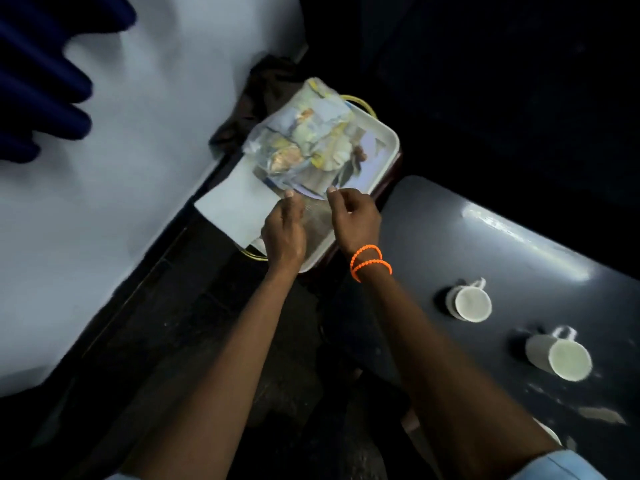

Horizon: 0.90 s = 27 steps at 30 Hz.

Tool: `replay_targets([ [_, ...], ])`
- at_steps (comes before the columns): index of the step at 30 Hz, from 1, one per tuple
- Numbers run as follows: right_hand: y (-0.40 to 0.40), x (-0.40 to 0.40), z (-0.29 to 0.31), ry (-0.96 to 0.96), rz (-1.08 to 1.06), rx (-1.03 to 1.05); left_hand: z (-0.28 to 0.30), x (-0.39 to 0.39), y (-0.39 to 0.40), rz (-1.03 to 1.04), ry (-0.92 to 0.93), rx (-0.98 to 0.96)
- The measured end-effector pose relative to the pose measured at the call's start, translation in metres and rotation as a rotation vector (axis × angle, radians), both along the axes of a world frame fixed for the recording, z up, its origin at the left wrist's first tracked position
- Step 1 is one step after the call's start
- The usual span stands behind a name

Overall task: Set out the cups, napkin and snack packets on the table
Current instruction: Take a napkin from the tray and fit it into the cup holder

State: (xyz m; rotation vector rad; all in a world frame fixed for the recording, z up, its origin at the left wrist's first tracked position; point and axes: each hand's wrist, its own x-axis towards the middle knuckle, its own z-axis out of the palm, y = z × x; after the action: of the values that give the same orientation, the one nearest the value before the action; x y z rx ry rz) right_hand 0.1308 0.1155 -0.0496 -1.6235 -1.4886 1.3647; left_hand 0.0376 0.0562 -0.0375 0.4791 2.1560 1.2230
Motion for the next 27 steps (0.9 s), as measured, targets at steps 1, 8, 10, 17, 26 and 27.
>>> replay_targets([
  [1,0.004,-0.015,-0.003,-0.057,0.059,-0.005,0.002,-0.013,-0.002,0.042,0.025,0.003],
  [8,0.013,-0.102,-0.013,-0.446,0.397,-0.056,0.001,-0.080,-0.029,0.332,0.247,-0.048],
  [10,0.008,-0.117,-0.016,-0.514,0.424,-0.056,-0.002,-0.093,-0.040,0.414,0.251,-0.178],
  [17,-0.006,-0.143,-0.025,-0.563,0.427,-0.115,-0.025,-0.113,-0.052,0.423,-0.169,-0.198],
  [26,-0.013,-0.121,-0.019,-0.185,0.080,-0.297,-0.003,-0.107,-0.036,0.397,-0.263,0.133],
  [27,-0.013,-0.114,-0.016,-0.034,0.003,-0.400,0.003,-0.105,-0.032,0.376,-0.325,0.183],
])
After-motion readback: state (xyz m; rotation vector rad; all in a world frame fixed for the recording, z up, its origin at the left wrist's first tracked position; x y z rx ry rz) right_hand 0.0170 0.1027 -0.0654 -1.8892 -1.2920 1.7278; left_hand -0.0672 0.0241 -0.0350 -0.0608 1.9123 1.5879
